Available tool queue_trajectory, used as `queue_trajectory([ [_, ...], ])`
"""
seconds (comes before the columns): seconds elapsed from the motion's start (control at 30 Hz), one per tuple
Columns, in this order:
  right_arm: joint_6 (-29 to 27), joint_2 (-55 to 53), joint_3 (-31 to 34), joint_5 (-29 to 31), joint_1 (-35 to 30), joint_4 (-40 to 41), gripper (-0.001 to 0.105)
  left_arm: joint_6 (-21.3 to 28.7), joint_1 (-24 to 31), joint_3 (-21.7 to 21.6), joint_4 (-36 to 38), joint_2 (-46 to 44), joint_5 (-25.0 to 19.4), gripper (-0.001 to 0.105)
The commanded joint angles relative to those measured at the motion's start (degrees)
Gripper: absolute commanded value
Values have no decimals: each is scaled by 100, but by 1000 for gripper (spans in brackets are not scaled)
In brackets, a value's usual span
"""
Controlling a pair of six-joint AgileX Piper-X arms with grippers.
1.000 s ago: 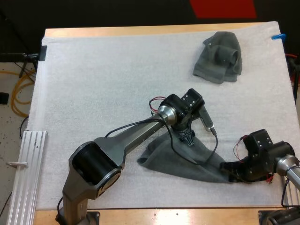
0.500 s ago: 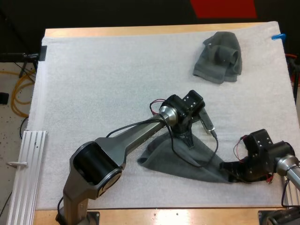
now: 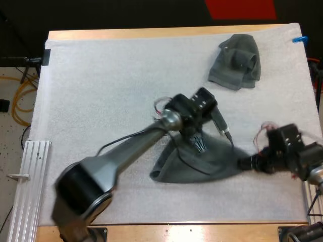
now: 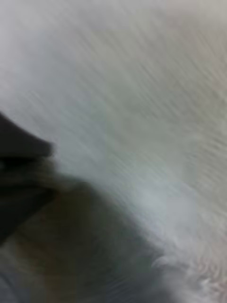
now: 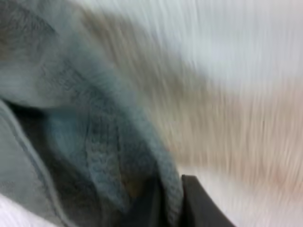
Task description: Pick towel from pile fold and stack
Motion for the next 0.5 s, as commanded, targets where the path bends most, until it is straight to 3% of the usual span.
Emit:
queue_trajectory([
  [0.0, -394, -198, -387, 277, 9, 3, 0, -159, 150, -57, 138, -452, -391, 0],
  [0.1, -802, -358, -1136, 750, 9, 3, 0, -339, 442, -57, 138, -1185, -420, 0],
  [0.2, -959, -372, -1862, 745, 40, 3, 0, -465, 775, -57, 138, -1934, -395, 0],
  [0.33, -1121, -372, -2510, 518, 285, 3, 0, -465, 1130, -57, 138, -2819, 115, 0],
  [0.47, -1128, -372, -2838, 504, 707, 119, 0, -570, 1139, -57, 177, -3383, 496, 0],
])
